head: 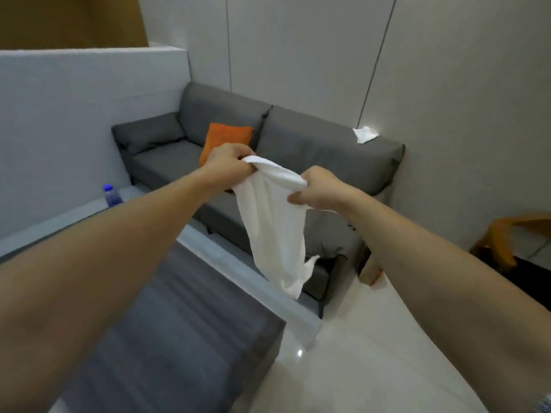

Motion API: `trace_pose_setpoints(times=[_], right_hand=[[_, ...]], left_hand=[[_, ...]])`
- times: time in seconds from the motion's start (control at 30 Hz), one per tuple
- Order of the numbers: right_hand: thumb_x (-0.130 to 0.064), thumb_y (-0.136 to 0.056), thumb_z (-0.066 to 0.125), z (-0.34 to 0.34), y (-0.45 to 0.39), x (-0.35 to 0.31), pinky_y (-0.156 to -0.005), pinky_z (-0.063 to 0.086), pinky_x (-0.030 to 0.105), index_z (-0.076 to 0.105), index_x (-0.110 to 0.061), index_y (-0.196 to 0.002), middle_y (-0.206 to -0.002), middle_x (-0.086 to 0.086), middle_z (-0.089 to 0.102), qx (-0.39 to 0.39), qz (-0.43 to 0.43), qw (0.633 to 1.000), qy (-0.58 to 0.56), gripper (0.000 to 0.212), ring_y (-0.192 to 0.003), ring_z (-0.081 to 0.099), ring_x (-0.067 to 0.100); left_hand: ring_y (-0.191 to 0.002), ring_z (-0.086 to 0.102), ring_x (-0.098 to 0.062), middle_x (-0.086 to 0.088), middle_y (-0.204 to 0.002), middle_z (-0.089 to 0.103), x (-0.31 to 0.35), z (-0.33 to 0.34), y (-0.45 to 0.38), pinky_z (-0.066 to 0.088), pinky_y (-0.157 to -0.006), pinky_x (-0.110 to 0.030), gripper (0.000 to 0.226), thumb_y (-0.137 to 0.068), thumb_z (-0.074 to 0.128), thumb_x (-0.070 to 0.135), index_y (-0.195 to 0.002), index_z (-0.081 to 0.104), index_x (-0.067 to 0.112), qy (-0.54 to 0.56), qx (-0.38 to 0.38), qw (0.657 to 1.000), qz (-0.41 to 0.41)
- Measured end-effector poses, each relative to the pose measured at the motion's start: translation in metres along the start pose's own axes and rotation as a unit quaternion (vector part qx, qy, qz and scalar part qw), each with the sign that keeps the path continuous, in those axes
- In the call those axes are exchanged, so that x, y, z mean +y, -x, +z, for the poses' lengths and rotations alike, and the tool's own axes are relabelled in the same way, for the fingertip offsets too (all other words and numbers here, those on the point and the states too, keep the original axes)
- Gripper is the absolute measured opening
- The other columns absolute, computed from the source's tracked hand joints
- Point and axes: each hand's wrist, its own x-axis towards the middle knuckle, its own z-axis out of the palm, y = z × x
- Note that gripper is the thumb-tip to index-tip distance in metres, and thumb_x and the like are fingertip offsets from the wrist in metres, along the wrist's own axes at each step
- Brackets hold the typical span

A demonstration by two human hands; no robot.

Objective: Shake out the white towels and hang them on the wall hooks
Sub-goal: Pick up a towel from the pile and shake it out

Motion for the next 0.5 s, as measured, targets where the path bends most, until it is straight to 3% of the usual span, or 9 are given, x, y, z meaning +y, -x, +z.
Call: trace_pose_setpoints(times=[0.1,0.17,0.27,0.37,0.43,0.5], right_hand=[[-0.027,-0.082,0.072,0.018,-0.044,-0.047,-0.056,0.040,0.029,0.059,-0.017,-0.063,-0.062,-0.001,0.056,0.010,-0.110,0.990,-0.085,0.025,-0.062,0.055,0.016],[-0.034,-0.076,0.077,0.029,-0.065,-0.076,-0.055,0.045,0.031,0.063,-0.018,-0.062,-0.060,-0.001,0.057,-0.028,-0.179,0.977,-0.115,0.026,-0.060,0.057,0.015],[-0.033,-0.068,0.082,0.048,-0.087,-0.104,-0.057,0.050,0.033,0.067,-0.014,-0.071,-0.066,0.001,0.063,-0.083,-0.255,0.963,-0.030,0.024,-0.069,0.066,0.019],[-0.027,-0.069,0.082,0.067,-0.100,-0.107,-0.058,0.052,0.031,0.070,-0.010,-0.079,-0.076,0.006,0.068,-0.156,-0.288,0.944,0.047,0.023,-0.075,0.067,0.023],[-0.028,-0.073,0.080,0.081,-0.101,-0.107,-0.062,0.050,0.030,0.072,-0.006,-0.087,-0.079,0.007,0.067,-0.196,-0.307,0.931,-0.004,0.027,-0.074,0.065,0.021],[-0.025,-0.076,0.077,0.092,-0.091,-0.116,-0.066,0.048,0.032,0.070,-0.004,-0.086,-0.076,0.008,0.064,-0.213,-0.328,0.911,-0.129,0.024,-0.073,0.062,0.020]], left_hand=[[-0.093,0.065,-0.006,0.014,-0.100,0.068,-0.017,-0.033,0.007,0.051,-0.073,-0.020,0.040,-0.075,0.077,0.022,-0.112,0.065,0.032,-0.026,-0.029,0.999,-0.018],[-0.082,0.066,0.001,0.019,-0.087,0.071,-0.026,-0.048,0.020,0.051,-0.066,-0.015,0.039,-0.071,0.080,0.027,-0.107,0.066,0.036,-0.040,-0.024,0.998,-0.042],[-0.074,0.061,-0.007,0.010,-0.078,0.069,-0.048,-0.064,0.047,0.048,-0.062,-0.018,0.018,-0.076,0.072,0.015,-0.090,0.072,0.027,-0.064,0.062,0.989,-0.118],[-0.073,0.059,-0.012,-0.001,-0.079,0.066,-0.060,-0.075,0.084,0.050,-0.066,-0.022,0.021,-0.082,0.062,0.002,-0.090,0.073,0.017,-0.058,0.171,0.961,-0.211],[-0.073,0.059,-0.012,-0.001,-0.079,0.065,-0.058,-0.079,0.109,0.049,-0.063,-0.019,0.022,-0.082,0.061,0.000,-0.090,0.072,0.017,-0.064,0.216,0.940,-0.256],[-0.076,0.059,-0.011,0.001,-0.084,0.066,-0.049,-0.078,0.131,0.047,-0.064,-0.019,0.023,-0.080,0.063,0.001,-0.091,0.069,0.020,-0.080,0.216,0.928,-0.292]])
